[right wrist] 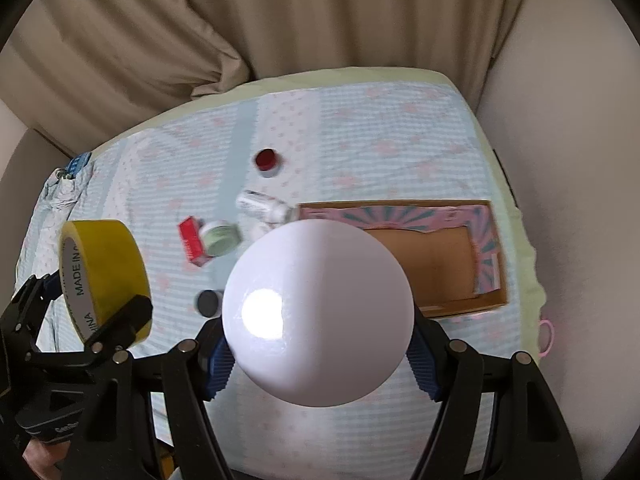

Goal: Organize rigid objects
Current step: 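Carry the tape roll and white-lidded jar over the cardboard box, then release the tape roll from the left tool while the right tool releases the jar into the box, then grasp the red MARUBI box with the left tool while the right tool grasps the white bottle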

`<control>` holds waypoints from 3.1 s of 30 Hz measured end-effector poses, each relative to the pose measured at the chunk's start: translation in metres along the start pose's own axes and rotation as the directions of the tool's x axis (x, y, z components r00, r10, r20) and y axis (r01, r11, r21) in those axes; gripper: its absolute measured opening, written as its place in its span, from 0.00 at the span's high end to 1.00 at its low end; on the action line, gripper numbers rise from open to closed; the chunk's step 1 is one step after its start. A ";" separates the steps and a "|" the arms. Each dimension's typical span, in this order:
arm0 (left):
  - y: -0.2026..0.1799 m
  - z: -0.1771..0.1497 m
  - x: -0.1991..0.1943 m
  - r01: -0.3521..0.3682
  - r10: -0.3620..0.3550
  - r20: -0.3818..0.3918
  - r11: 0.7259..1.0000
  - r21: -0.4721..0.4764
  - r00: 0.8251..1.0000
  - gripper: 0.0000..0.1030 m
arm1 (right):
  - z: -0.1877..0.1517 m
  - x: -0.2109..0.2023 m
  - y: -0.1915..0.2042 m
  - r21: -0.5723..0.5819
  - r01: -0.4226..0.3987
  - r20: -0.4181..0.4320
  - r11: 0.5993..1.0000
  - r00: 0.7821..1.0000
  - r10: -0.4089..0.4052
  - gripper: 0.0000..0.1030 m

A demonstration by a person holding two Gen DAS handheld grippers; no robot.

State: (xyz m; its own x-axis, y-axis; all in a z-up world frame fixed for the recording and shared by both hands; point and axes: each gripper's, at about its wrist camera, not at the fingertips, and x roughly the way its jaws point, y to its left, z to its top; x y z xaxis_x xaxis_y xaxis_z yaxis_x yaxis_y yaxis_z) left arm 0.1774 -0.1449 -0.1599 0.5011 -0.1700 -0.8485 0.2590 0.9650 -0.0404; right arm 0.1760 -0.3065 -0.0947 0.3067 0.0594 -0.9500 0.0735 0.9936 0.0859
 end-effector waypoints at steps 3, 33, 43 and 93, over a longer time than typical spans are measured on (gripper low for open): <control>-0.029 0.009 0.013 -0.002 0.002 -0.018 1.000 -0.001 1.000 0.07 | 0.005 0.005 -0.035 0.016 0.009 -0.014 1.000 1.000 -0.009 0.34; -0.140 0.025 0.326 0.037 0.018 -0.456 0.993 0.112 0.890 0.07 | 0.032 0.215 -0.176 0.112 0.020 -0.323 0.994 0.946 0.017 0.34; -0.144 0.016 0.357 0.060 0.015 -0.508 0.990 0.131 0.861 0.07 | -0.004 0.231 -0.170 -0.082 -0.025 -0.318 0.996 0.948 -0.002 0.34; -0.032 0.030 0.038 -0.038 0.025 -0.112 0.992 -0.116 0.993 0.00 | -0.023 0.021 -0.083 -0.160 0.021 0.019 0.987 1.000 -0.018 0.00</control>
State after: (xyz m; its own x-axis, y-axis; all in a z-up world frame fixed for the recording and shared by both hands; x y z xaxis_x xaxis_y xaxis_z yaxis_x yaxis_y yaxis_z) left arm 0.2131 -0.1888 -0.1752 0.4121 -0.1222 -0.9029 0.1417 0.9875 -0.0690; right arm 0.1548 -0.3853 -0.1288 0.3237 0.0397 -0.9453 -0.0730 0.9972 0.0169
